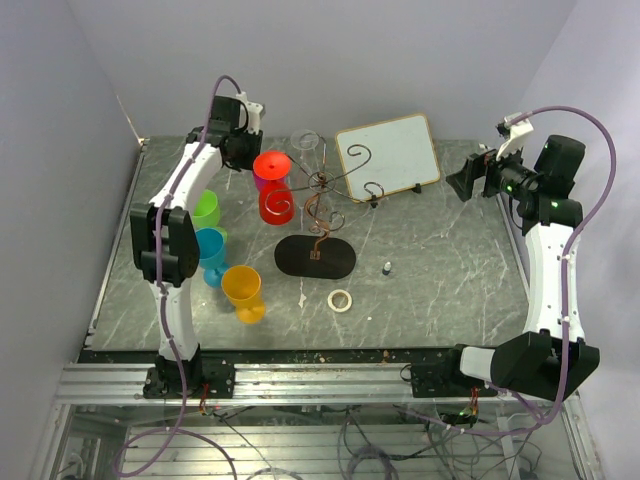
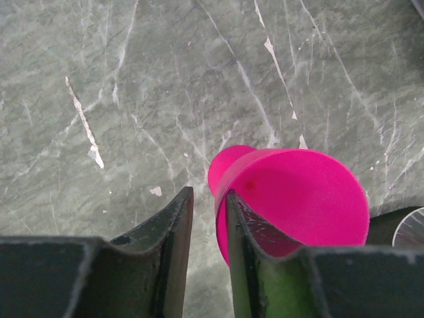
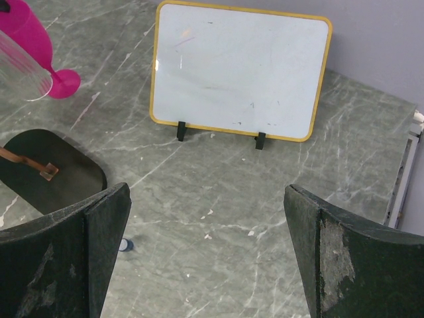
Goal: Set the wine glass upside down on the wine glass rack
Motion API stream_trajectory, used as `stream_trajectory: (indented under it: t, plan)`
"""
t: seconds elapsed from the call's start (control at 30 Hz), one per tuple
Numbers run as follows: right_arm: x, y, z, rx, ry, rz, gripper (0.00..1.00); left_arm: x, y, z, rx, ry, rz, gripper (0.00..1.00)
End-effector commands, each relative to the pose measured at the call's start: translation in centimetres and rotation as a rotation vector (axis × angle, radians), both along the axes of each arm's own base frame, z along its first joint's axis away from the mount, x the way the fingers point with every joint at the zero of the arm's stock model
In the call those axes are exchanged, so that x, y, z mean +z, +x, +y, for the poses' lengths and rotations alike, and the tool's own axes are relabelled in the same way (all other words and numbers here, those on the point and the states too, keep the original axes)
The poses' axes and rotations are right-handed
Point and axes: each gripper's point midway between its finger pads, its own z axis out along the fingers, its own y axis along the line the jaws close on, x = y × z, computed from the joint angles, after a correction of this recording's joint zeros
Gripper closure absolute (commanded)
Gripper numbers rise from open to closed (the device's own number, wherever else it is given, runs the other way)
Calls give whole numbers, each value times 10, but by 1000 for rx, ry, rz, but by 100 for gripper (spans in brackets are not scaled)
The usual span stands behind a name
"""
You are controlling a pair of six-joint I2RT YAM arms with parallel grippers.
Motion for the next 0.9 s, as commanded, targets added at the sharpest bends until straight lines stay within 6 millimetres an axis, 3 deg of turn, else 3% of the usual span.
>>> stream_trajectory:
  t: [0.0,0.1,0.27,0.43,0.6,0.87]
  plan:
    - [7,-1,-3,-3,-6,-33,0,4,3,0,-17,30,-11,65]
    - [8,-2,-2,-1,-6,-37,0,2,5,0,-17,36,-14,67]
    - [7,-1,-3,-2,-6,-36,0,9,3,-1,-40,43,-11,80]
    - [10,-2,-4,-8,-15,-44,0,37,0,14,-40,127,-79,91]
    - [14,-5,-6,-18,-32,-55,0,98,-2,49,24,283,-268,93]
    - [21,-7,-10,-34,-48,-74,0,213,-25,94,196,389,-600,93]
